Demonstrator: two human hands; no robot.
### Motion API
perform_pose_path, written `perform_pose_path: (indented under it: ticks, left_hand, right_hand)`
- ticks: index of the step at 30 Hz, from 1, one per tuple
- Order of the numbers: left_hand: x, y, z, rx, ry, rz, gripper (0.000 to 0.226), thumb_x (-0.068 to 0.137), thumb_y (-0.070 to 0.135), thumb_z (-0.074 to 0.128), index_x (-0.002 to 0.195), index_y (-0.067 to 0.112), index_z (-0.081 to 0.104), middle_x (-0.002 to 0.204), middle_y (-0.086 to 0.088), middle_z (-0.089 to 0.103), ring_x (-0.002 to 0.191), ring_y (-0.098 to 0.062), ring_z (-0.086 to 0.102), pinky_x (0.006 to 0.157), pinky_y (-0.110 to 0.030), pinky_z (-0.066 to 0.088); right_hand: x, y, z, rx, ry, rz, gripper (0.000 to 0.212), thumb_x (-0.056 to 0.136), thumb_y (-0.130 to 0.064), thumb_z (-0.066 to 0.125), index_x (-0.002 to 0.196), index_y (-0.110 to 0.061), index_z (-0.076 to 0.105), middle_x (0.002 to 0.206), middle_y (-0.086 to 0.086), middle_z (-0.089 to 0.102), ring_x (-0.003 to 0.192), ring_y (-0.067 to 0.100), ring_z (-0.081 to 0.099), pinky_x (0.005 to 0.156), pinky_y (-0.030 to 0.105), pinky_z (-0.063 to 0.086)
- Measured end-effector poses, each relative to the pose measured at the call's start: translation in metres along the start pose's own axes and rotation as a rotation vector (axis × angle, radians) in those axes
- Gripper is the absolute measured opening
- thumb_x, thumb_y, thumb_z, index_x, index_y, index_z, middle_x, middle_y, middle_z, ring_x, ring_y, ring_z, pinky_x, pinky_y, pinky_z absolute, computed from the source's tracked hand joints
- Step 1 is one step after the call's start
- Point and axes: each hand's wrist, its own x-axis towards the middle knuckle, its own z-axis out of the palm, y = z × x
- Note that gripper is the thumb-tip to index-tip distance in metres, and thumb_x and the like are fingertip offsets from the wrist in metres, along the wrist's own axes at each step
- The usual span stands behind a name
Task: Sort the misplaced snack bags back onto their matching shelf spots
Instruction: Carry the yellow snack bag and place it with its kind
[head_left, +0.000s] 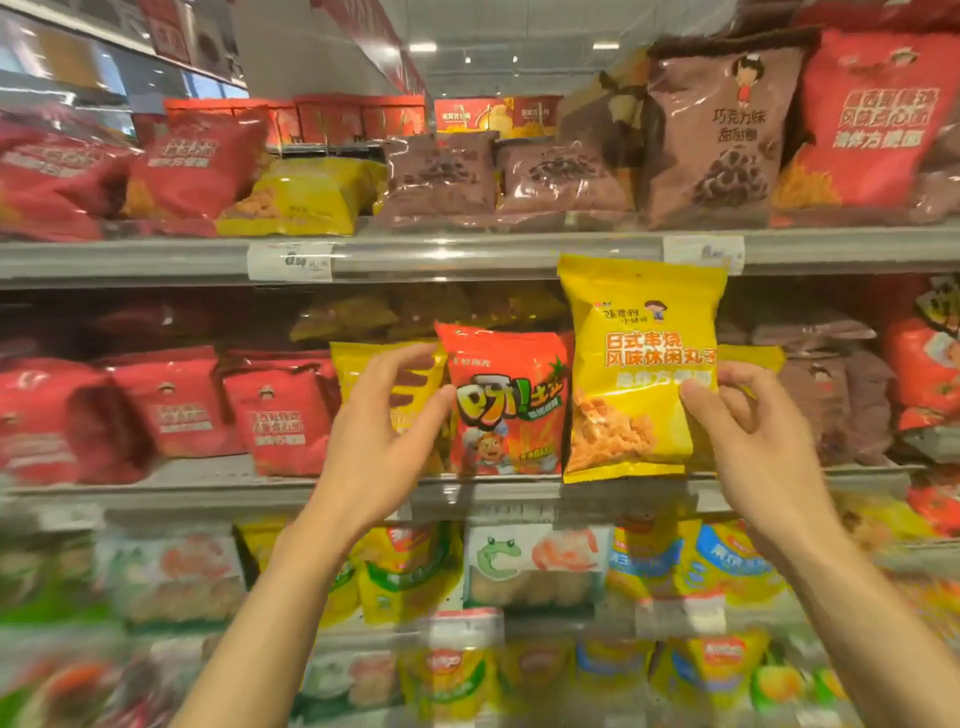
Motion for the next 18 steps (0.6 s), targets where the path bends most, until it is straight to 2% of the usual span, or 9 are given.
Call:
perform_pose_path:
  ticks: [2,5,8,10,13,15,18]
  left_hand:
    - [-0.035,-0.016,-0.001,-0.018,-0.015,-0.106,0.035,0.095,0.040,0.066,0.128,0.034,0.058,0.124,0.016,0.064,0.113,-0.002,0.063,0.099,-0.038,0.053]
    - [-0.076,-0.033,-0.007,-0.026,-0.017,-0.246,0.033,0.094,0.043,0.066,0.126,0.040,0.057,0.124,0.020,0.065,0.113,-0.001,0.063,0.100,-0.041,0.053]
    - [-0.103,-0.046,-0.014,-0.069,0.027,-0.349,0.034,0.092,0.040,0.068,0.125,0.035,0.060,0.119,0.017,0.068,0.108,0.000,0.065,0.100,-0.039,0.053]
    - [-0.113,-0.055,-0.019,-0.095,0.044,-0.401,0.033,0.094,0.035,0.069,0.125,0.033,0.062,0.117,0.013,0.069,0.107,-0.002,0.065,0.100,-0.038,0.053]
    - [-0.121,-0.068,-0.029,-0.134,0.035,-0.466,0.033,0.093,0.032,0.068,0.126,0.032,0.062,0.115,0.011,0.071,0.108,-0.001,0.065,0.100,-0.034,0.051]
    - [-0.122,-0.078,-0.038,-0.161,0.023,-0.477,0.033,0.093,0.033,0.067,0.125,0.032,0.062,0.114,0.011,0.071,0.109,-0.001,0.065,0.099,-0.032,0.050]
    - [-0.121,-0.099,-0.055,-0.202,-0.005,-0.485,0.032,0.093,0.027,0.067,0.125,0.029,0.062,0.114,0.008,0.071,0.106,0.002,0.064,0.095,-0.024,0.048]
  right_hand:
    - [-0.017,0.011,0.002,0.029,0.003,0.047,0.013,0.099,-0.015,0.059,0.103,-0.027,0.057,0.104,0.000,0.075,0.089,0.004,0.070,0.077,0.015,0.054]
    - [-0.040,0.028,0.010,0.077,0.027,0.124,0.016,0.099,-0.007,0.057,0.100,-0.022,0.054,0.086,-0.013,0.071,0.069,-0.013,0.066,0.062,0.004,0.048]
    - [-0.062,0.052,0.022,0.029,0.013,0.145,0.012,0.098,-0.006,0.058,0.104,-0.016,0.054,0.075,-0.016,0.072,0.066,-0.014,0.063,0.061,0.003,0.045]
    - [-0.076,0.064,0.033,-0.037,-0.039,0.144,0.010,0.098,-0.011,0.061,0.107,-0.012,0.057,0.076,-0.024,0.073,0.069,-0.011,0.064,0.062,0.005,0.046]
    - [-0.095,0.069,0.054,-0.030,-0.057,0.161,0.010,0.096,-0.015,0.062,0.101,-0.023,0.058,0.079,-0.026,0.071,0.071,-0.010,0.063,0.063,0.005,0.047]
    - [-0.106,0.070,0.071,0.002,-0.040,0.168,0.011,0.096,-0.013,0.062,0.102,-0.021,0.058,0.082,-0.022,0.071,0.073,-0.005,0.063,0.064,0.009,0.048]
    - [-0.120,0.073,0.096,0.009,-0.067,0.173,0.008,0.095,-0.016,0.060,0.102,-0.020,0.058,0.081,0.003,0.070,0.072,0.010,0.059,0.063,0.023,0.048]
